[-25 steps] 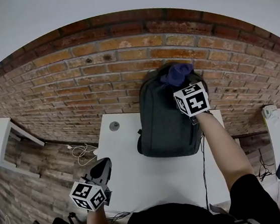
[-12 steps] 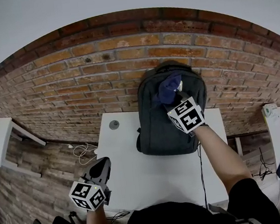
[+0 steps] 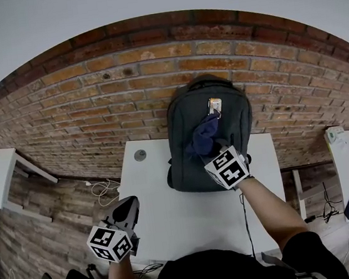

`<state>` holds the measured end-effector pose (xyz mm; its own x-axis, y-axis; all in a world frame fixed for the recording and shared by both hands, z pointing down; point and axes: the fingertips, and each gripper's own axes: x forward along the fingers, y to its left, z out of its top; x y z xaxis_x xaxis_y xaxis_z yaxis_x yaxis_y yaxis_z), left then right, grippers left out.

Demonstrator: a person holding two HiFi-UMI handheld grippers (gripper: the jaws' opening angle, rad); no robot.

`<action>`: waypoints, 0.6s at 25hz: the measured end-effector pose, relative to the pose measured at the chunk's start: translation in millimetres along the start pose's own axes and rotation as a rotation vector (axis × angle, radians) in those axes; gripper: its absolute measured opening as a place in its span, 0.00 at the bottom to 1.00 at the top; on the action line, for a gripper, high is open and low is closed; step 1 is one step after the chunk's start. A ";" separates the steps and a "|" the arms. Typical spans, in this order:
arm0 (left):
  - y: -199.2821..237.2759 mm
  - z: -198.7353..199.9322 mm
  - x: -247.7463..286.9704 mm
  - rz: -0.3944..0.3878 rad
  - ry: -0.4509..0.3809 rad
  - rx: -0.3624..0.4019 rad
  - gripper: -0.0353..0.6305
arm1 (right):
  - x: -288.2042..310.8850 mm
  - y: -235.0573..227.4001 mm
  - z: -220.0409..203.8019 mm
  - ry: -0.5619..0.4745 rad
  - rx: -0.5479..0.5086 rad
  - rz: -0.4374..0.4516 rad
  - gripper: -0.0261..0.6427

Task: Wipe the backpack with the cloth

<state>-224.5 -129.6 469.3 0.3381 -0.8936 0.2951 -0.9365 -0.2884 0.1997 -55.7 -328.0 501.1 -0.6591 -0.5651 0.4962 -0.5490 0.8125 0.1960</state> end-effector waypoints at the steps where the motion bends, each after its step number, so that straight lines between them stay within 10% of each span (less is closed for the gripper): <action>1: -1.3 0.3 0.0 -0.002 0.000 0.002 0.05 | -0.5 4.8 -4.8 0.001 0.004 0.006 0.14; 15: -1.9 0.8 -2.5 0.001 -0.005 0.003 0.04 | -2.5 79.7 -76.6 0.059 0.039 0.105 0.14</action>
<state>-223.6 -127.0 467.4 0.3366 -0.8958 0.2904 -0.9371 -0.2883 0.1970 -58.5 -250.8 580.3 -0.6829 -0.4668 0.5618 -0.4987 0.8600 0.1084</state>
